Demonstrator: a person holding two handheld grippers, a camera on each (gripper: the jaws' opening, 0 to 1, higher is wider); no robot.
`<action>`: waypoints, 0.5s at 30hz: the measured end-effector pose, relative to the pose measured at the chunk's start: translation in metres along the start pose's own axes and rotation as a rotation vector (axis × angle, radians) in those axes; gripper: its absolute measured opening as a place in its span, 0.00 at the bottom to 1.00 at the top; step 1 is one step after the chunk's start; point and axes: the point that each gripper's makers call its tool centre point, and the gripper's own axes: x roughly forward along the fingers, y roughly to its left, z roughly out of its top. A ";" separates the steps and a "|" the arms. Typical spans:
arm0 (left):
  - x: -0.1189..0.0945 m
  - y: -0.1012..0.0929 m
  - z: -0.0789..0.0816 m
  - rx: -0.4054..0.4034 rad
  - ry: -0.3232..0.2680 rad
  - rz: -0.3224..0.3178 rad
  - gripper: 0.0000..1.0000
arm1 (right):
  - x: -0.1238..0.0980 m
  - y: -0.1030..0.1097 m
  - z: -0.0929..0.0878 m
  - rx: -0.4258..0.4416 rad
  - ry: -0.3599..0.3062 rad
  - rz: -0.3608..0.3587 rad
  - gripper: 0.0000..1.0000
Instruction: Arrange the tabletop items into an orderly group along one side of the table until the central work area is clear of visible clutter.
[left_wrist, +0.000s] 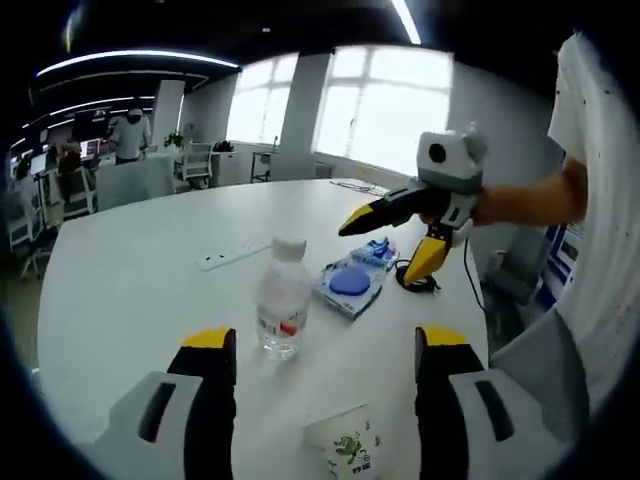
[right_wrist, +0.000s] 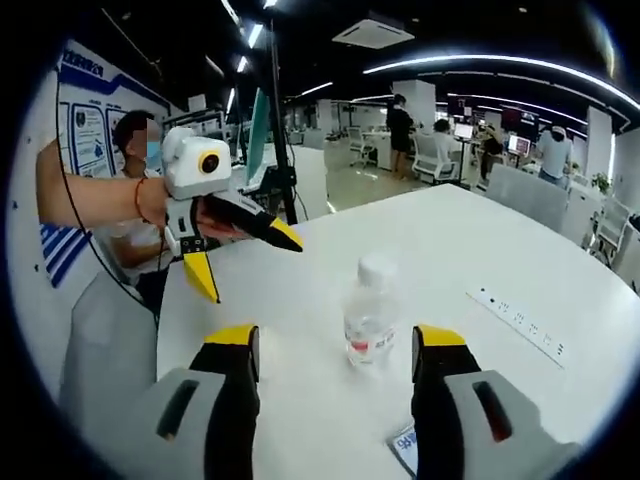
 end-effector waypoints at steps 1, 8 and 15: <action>-0.005 0.000 0.001 -0.005 -0.010 0.011 0.74 | 0.000 0.002 -0.002 0.009 0.003 0.005 0.60; -0.029 -0.007 -0.007 -0.025 -0.019 0.055 0.75 | 0.007 0.019 -0.017 0.053 0.016 0.065 0.58; -0.050 -0.013 -0.021 -0.066 -0.026 0.101 0.75 | 0.030 0.047 -0.040 0.076 0.065 0.179 0.56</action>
